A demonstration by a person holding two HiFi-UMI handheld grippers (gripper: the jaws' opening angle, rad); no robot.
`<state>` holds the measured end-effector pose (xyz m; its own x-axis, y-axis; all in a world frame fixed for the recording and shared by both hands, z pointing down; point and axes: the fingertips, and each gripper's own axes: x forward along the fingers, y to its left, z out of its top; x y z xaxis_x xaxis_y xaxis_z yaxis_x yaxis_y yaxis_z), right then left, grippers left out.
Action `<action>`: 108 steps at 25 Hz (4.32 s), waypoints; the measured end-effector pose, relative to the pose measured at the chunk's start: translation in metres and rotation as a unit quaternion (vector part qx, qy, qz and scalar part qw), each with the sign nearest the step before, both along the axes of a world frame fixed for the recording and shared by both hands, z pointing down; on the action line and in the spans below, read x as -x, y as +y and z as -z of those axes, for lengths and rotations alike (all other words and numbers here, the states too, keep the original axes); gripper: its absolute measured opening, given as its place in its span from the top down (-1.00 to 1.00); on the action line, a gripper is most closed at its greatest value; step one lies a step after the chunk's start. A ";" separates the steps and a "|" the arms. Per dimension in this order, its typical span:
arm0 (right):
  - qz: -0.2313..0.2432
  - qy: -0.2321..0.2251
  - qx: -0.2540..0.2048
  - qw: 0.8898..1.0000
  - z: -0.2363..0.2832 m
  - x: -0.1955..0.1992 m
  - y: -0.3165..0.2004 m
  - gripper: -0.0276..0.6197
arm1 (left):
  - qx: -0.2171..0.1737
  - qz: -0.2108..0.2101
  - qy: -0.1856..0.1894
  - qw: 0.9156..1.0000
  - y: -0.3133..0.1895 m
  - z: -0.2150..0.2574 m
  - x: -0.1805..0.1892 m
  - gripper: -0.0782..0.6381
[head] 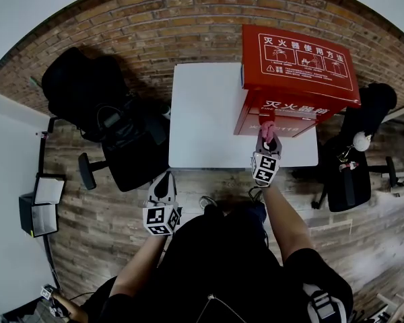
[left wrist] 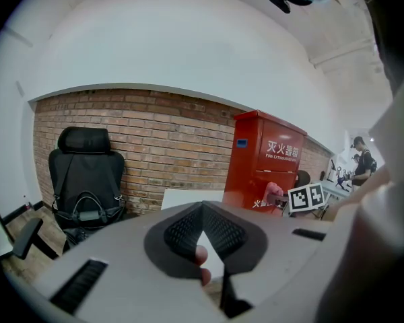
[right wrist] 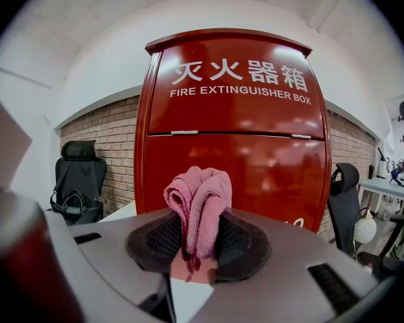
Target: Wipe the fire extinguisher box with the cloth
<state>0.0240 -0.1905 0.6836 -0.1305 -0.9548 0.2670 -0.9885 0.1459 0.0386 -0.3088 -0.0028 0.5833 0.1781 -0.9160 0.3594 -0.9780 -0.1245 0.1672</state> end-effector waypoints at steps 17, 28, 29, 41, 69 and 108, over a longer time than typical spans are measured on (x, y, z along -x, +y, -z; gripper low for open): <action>0.038 -0.007 -0.005 0.999 0.003 0.059 0.001 0.56 | 0.001 0.007 0.000 1.000 0.006 -0.004 0.018 0.73; 0.060 -0.027 0.005 0.998 0.002 0.086 0.002 0.56 | 0.005 0.013 0.000 1.000 0.013 -0.007 0.028 0.73; 0.061 -0.028 0.006 0.998 0.003 0.088 0.003 0.56 | 0.005 0.013 0.000 1.000 0.013 -0.007 0.028 0.73; 0.082 -0.033 0.005 0.996 -0.001 0.107 0.005 0.56 | 0.008 0.007 -0.004 1.000 0.010 -0.009 0.030 0.73; 0.099 -0.030 0.063 0.993 -0.064 0.116 0.003 0.56 | 0.028 0.020 -0.012 0.999 0.004 -0.024 0.032 0.73; 0.197 -0.020 0.071 0.978 -0.059 0.044 -0.004 0.57 | -0.006 0.095 -0.020 0.995 0.016 0.012 -0.105 0.73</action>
